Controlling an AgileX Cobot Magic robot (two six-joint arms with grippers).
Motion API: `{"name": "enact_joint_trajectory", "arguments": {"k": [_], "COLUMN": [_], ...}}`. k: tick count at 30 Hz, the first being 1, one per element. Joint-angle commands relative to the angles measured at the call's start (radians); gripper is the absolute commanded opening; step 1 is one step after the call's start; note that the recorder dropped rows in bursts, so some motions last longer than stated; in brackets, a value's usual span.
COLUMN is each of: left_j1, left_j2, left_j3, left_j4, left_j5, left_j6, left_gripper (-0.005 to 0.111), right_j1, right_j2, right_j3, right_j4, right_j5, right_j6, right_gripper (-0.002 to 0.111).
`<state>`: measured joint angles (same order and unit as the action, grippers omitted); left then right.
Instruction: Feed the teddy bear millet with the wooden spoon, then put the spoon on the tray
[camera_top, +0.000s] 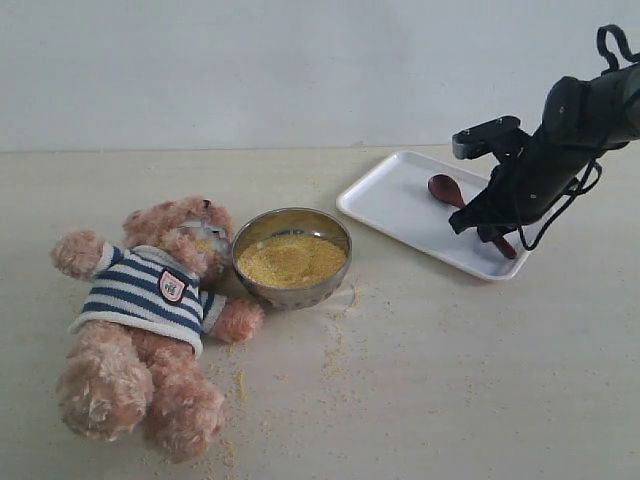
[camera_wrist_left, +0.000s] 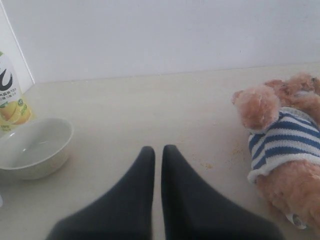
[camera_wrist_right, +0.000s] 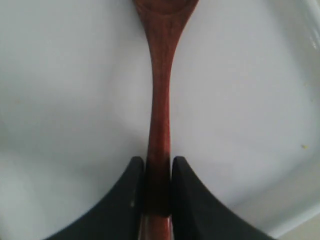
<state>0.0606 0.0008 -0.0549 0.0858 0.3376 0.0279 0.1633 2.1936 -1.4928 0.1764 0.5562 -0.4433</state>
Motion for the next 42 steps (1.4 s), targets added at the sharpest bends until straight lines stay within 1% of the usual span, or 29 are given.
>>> {"name": "enact_joint_trajectory", "arguments": {"k": [1, 4, 6, 11, 13, 17, 22, 25, 28, 30, 31, 32, 34, 35, 40, 42], "left_j1": [0.004, 0.004, 0.004, 0.004, 0.004, 0.004, 0.004, 0.004, 0.004, 0.004, 0.004, 0.004, 0.004, 0.004, 0.004, 0.004], "left_j2": [-0.001, -0.001, -0.001, -0.001, -0.001, -0.001, -0.001, -0.001, -0.001, -0.001, -0.001, -0.001, -0.001, -0.001, -0.001, -0.001], "left_j3": [0.003, 0.003, 0.003, 0.003, 0.003, 0.003, 0.003, 0.003, 0.003, 0.003, 0.003, 0.003, 0.003, 0.003, 0.003, 0.003], "left_j4": [0.004, 0.004, 0.004, 0.004, 0.004, 0.004, 0.004, 0.004, 0.004, 0.004, 0.004, 0.004, 0.004, 0.004, 0.004, 0.004], "left_j5": [-0.008, -0.008, -0.008, -0.008, -0.008, -0.008, -0.008, -0.008, -0.008, -0.008, -0.008, -0.008, -0.008, -0.008, -0.008, -0.008], "left_j6": [-0.013, -0.013, -0.013, -0.013, -0.013, -0.013, -0.013, -0.013, -0.013, -0.013, -0.013, -0.013, -0.013, -0.013, -0.013, -0.013], "left_gripper": [0.005, 0.005, 0.005, 0.005, 0.005, 0.005, 0.005, 0.005, 0.005, 0.005, 0.005, 0.005, 0.005, 0.005, 0.005, 0.005], "right_j1": [-0.005, -0.005, -0.005, -0.005, -0.005, -0.005, -0.005, -0.005, -0.005, -0.005, -0.005, -0.005, -0.005, -0.005, -0.005, -0.005], "right_j2": [0.004, 0.003, 0.003, 0.003, 0.003, 0.003, -0.034, -0.098, -0.18, -0.24, -0.264, -0.295, -0.358, -0.406, -0.624, -0.739], "right_j3": [-0.007, -0.007, -0.007, -0.007, -0.007, -0.007, -0.007, -0.007, -0.007, -0.007, 0.002, 0.022, 0.086, 0.148, 0.45, 0.603], "right_j4": [-0.008, -0.008, -0.008, -0.008, -0.006, -0.006, -0.006, -0.004, 0.002, 0.005, 0.005, 0.005, 0.005, 0.005, 0.005, 0.005], "right_j5": [-0.012, -0.017, -0.02, -0.02, -0.02, -0.006, 0.033, 0.066, 0.123, 0.194, 0.215, 0.221, 0.176, 0.114, -0.203, -0.377], "right_j6": [-0.004, 0.0, 0.0, 0.0, 0.003, 0.02, 0.062, 0.076, 0.107, 0.154, 0.174, 0.189, 0.213, 0.243, 0.316, 0.328], "right_gripper": [0.0, 0.003, 0.008, 0.028, 0.034, 0.041, 0.041, 0.041, 0.041, 0.04, 0.038, 0.031, 0.012, 0.0, 0.0, 0.0]}}
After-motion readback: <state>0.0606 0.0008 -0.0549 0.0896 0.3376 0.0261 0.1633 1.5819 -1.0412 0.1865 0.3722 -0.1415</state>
